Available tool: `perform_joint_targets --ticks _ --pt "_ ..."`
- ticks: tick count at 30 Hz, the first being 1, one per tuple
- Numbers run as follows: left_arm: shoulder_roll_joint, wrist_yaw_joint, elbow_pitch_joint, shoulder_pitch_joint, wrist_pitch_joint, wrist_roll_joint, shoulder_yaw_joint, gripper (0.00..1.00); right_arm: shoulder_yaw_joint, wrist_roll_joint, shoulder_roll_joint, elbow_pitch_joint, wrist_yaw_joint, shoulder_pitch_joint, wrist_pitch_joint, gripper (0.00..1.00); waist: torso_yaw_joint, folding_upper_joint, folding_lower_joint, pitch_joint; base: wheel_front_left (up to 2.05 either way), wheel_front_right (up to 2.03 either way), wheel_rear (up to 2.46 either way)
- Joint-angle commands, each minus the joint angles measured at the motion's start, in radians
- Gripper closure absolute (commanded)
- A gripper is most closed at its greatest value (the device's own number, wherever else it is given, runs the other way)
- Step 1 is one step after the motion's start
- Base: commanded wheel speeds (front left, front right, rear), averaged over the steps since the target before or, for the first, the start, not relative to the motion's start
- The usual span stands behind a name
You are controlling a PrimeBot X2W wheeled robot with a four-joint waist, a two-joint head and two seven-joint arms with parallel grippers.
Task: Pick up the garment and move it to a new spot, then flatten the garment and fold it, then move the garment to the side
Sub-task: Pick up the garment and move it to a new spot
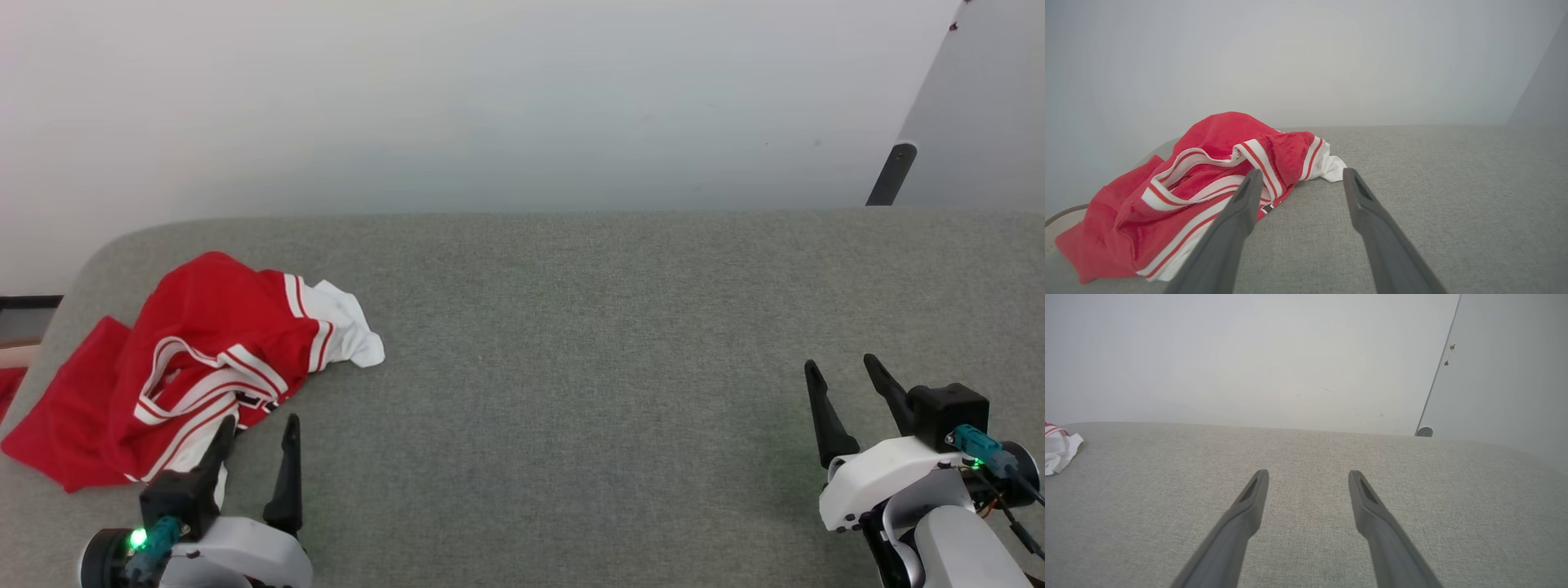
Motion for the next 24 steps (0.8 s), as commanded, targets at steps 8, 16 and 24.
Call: perform_joint_targets --ticks 8,16,24 --pt "-0.004 -0.006 0.002 -0.012 -0.001 -0.013 0.005 0.0 0.013 0.039 -0.004 -0.002 0.0 0.011 -0.004 0.0 0.04 0.0 0.0 -0.008 0.0 0.0 0.0" --pt "-0.009 0.008 0.007 0.003 -0.001 -0.002 0.01 0.0 0.046 0.066 -0.004 -0.003 0.0 0.02 -0.001 0.0 0.181 0.0 0.0 -0.03 0.0 0.0 0.0" --pt "-0.002 0.028 0.01 0.027 -0.001 0.001 0.024 0.0 0.135 0.09 0.015 0.008 0.0 0.014 0.003 0.0 0.35 0.0 0.0 -0.053 0.0 0.0 0.0"
